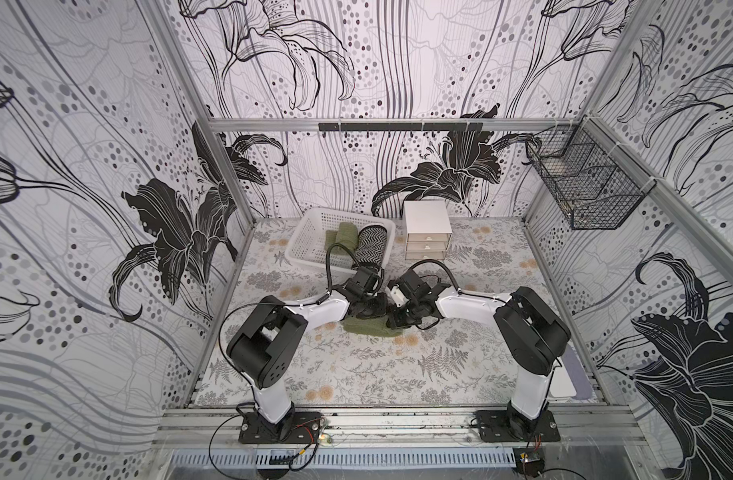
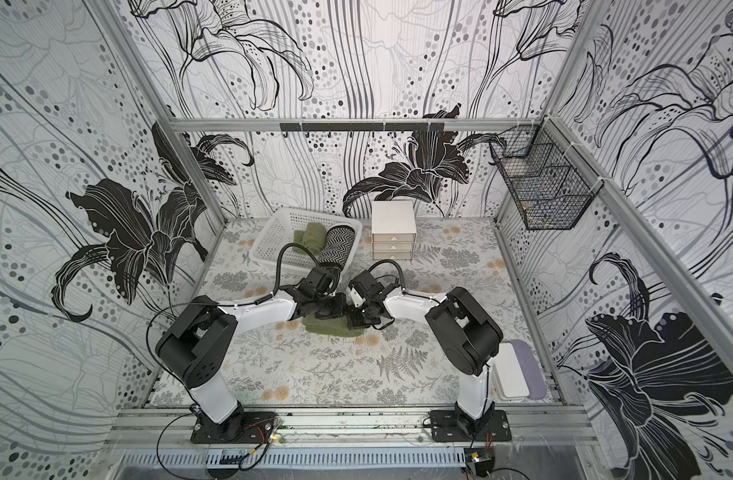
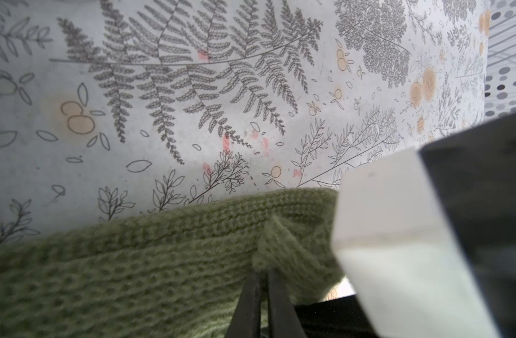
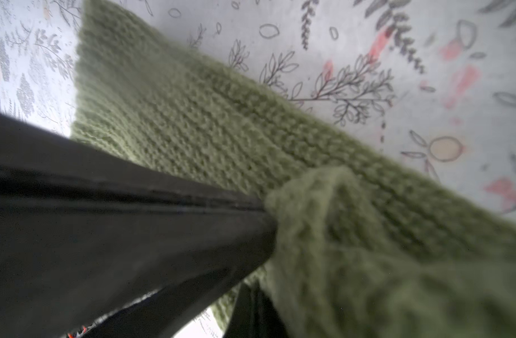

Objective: Roll up the scarf and place it into the basket
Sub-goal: Roll the scarf at the center of the board.

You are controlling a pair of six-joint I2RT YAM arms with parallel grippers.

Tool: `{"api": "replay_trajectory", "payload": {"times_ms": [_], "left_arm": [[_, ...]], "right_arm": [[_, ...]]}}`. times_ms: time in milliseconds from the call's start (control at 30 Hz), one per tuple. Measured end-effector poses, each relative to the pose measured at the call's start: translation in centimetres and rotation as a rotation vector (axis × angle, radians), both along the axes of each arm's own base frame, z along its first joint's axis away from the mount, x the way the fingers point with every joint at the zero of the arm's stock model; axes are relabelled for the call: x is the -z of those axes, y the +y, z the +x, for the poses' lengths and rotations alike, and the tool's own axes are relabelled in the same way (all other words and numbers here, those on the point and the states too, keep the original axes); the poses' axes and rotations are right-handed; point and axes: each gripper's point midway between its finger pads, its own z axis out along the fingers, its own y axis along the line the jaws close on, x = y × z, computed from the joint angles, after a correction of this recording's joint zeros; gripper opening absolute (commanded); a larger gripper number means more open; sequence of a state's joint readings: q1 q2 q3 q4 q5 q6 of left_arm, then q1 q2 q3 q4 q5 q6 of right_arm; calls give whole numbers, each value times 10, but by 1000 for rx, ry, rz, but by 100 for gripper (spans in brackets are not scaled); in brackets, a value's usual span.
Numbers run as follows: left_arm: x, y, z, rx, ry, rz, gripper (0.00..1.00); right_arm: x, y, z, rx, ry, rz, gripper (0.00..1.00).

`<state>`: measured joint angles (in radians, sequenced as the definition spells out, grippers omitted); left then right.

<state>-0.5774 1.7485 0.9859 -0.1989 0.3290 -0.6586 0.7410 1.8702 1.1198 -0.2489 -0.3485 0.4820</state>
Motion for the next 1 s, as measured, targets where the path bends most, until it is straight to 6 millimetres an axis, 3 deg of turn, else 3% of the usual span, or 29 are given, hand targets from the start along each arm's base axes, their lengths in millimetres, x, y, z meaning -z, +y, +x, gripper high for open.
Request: {"api": "replay_trajectory", "payload": {"times_ms": [33, 100, 133, 233, 300, 433, 533, 667, 800, 1000], "left_arm": [[0, 0, 0, 3, -1, 3, 12], [0, 0, -1, 12, -4, 5, 34], [0, 0, -1, 18, -5, 4, 40], [1, 1, 0, 17, -2, 3, 46], [2, 1, 0, 15, 3, 1, 42], [4, -3, -1, 25, 14, -18, 10], [3, -8, 0, 35, 11, -42, 1], [3, -12, 1, 37, 8, -60, 0], [4, -13, 1, 39, 2, -59, 0], [12, -8, -3, 36, 12, -40, 0]], "right_arm": [[0, 0, 0, 0, 0, 0, 0], [0, 0, 0, 0, 0, 1, 0], [0, 0, 0, 0, -1, 2, 0], [0, -1, -1, 0, 5, -2, 0], [0, -1, -1, 0, 6, -1, 0], [1, -2, 0, 2, 7, -1, 0], [1, -3, 1, 7, 8, -2, 0], [0, -7, 1, 14, 2, 2, 1], [-9, -22, -4, 42, -18, 18, 36], [-28, -57, 4, 122, -66, 14, 46]]}}
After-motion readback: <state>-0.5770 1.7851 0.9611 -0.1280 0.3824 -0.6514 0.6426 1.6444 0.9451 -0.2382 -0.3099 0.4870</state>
